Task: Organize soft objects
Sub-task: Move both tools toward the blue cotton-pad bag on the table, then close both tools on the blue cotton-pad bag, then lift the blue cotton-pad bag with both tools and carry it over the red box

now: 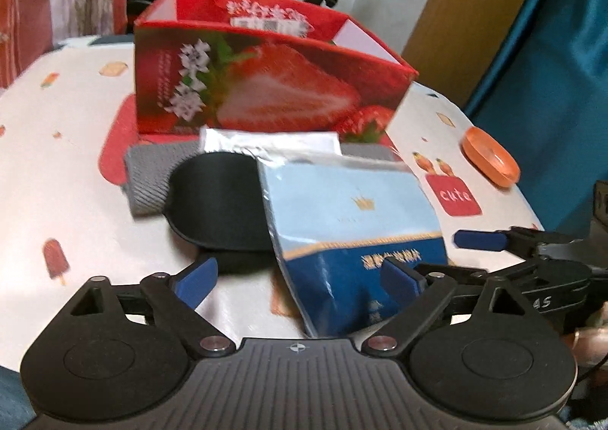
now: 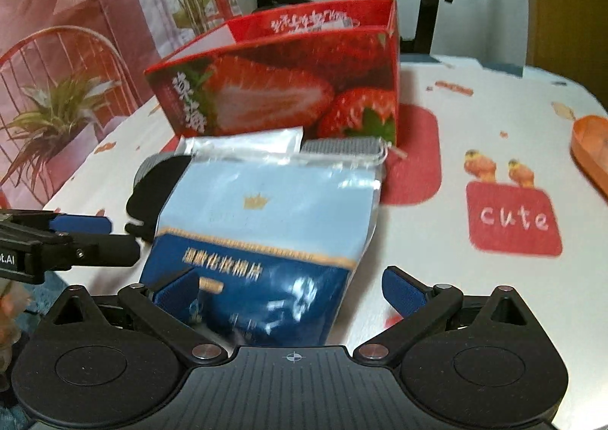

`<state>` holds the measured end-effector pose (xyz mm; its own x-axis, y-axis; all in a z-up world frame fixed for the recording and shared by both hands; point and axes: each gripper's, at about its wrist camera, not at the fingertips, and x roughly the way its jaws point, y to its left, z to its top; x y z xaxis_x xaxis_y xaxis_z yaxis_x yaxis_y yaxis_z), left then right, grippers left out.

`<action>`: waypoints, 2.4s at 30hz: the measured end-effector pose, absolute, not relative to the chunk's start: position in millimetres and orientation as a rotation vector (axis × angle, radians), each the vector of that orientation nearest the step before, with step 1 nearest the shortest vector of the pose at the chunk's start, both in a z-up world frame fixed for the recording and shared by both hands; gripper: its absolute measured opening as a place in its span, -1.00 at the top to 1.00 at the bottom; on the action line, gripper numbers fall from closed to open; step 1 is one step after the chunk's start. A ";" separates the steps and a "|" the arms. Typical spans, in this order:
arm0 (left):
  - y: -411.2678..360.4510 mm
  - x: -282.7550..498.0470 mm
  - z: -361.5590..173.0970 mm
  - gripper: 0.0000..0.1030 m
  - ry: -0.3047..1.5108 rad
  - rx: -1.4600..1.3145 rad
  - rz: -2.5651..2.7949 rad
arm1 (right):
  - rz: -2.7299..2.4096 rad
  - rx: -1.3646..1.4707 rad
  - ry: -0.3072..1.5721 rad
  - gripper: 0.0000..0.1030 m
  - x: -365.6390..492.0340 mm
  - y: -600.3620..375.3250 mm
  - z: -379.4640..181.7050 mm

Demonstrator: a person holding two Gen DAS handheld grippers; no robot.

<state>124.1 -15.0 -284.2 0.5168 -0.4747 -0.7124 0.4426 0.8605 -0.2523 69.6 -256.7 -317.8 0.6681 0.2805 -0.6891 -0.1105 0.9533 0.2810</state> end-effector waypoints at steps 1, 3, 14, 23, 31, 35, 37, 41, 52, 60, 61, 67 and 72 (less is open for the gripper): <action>-15.9 123.7 -286.6 -0.68 0.879 -0.047 -0.559 | 0.225 0.226 0.821 -0.94 69.1 -255.8 -319.7; -18.4 124.4 -290.6 -0.61 0.900 -0.058 -0.577 | 0.233 0.231 0.833 -0.87 69.1 -254.4 -322.9; -24.6 132.1 -312.5 -0.17 0.997 -0.112 -0.643 | 0.299 0.280 0.853 -0.56 75.5 -251.3 -332.5; -26.4 136.7 -318.2 -0.15 1.020 -0.146 -0.651 | 0.324 0.254 0.844 -0.35 75.9 -244.6 -330.0; -22.9 133.2 -311.0 -0.01 0.998 -0.149 -0.663 | 0.346 0.207 0.815 -0.17 70.5 -237.5 -317.4; -18.4 130.3 -302.7 -0.01 0.958 -0.155 -0.670 | 0.355 0.207 0.784 -0.14 67.9 -239.5 -307.7; -17.6 127.5 -296.8 -0.01 0.934 -0.153 -0.670 | 0.360 0.203 0.764 -0.13 66.8 -240.0 -301.9; -14.6 122.9 -284.9 -0.01 0.888 -0.166 -0.669 | 0.368 0.196 0.728 -0.13 66.5 -240.0 -289.8; -7.3 123.3 -240.1 0.00 0.736 -0.183 -0.663 | 0.392 0.144 0.605 -0.13 75.8 -235.4 -243.9; 0.3 133.0 -205.6 0.00 0.647 -0.211 -0.637 | 0.420 0.118 0.521 -0.13 96.8 -231.9 -205.0; 1.2 134.7 -201.0 0.00 0.636 -0.215 -0.634 | 0.424 0.112 0.510 -0.13 99.0 -231.4 -200.3; -0.2 149.3 -183.8 0.00 0.596 -0.225 -0.608 | 0.428 0.098 0.467 -0.13 118.3 -228.3 -181.4; 0.5 158.3 -183.2 0.00 0.594 -0.235 -0.597 | 0.430 0.091 0.465 -0.13 129.7 -226.0 -178.4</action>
<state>158.3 0.5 -183.2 0.6676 -0.5893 -0.4550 0.4582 0.8069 -0.3728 129.7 -226.0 -178.4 0.8061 0.4220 -0.4148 -0.3811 0.9065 0.1816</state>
